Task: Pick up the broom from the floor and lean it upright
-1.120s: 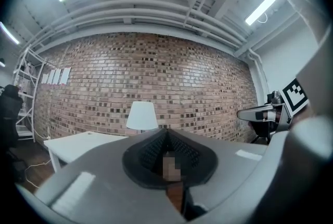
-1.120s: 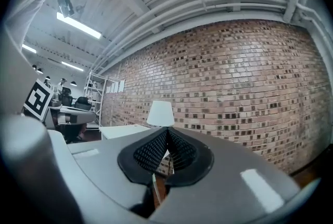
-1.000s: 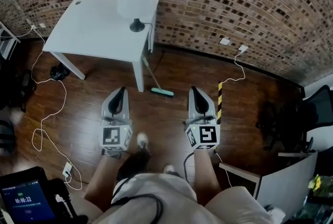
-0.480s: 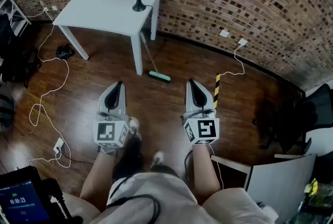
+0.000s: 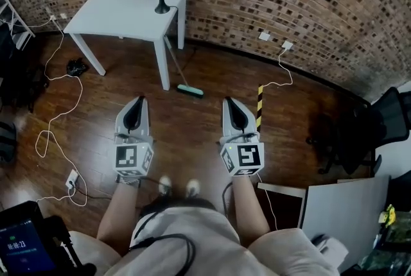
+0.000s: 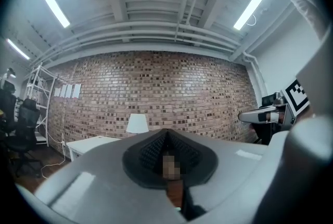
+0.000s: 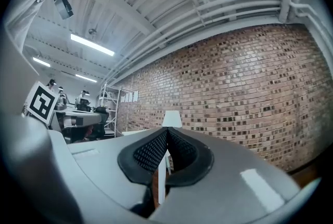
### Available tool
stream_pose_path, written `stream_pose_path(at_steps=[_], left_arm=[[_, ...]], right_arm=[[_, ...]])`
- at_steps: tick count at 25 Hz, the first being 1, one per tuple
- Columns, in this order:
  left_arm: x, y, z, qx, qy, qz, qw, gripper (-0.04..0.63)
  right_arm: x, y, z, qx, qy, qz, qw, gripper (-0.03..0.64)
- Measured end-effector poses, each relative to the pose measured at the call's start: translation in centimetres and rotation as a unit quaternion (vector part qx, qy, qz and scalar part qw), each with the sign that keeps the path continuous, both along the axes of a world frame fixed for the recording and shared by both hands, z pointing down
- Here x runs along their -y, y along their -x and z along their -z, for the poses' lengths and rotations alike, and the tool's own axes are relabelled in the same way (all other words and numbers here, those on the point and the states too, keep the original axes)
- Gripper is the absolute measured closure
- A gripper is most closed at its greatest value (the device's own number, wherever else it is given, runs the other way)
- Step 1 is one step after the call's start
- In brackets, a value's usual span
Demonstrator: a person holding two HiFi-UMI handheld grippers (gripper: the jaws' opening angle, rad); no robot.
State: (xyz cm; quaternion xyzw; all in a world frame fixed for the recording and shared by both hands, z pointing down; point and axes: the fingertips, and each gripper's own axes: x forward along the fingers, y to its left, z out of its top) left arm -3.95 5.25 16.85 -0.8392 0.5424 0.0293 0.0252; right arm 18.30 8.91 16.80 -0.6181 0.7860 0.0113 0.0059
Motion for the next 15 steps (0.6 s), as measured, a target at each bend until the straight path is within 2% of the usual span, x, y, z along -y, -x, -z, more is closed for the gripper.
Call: stream_pose_path(at_steps=[5,15], left_arm=[[-0.7,1.2,0.7,0.005,-0.004,-0.009,0.9999,0.594],[-0.6,3.5,1.2,0.005,-0.009,-0.010,0.9999,0.594]], right_arm=[[-0.9,1.3,1.3,0.009,-0.015,-0.007,1.000,0.604],[-0.6,3.1,1.8,-0.002,-0.007,-0.023,1.000,0.607]])
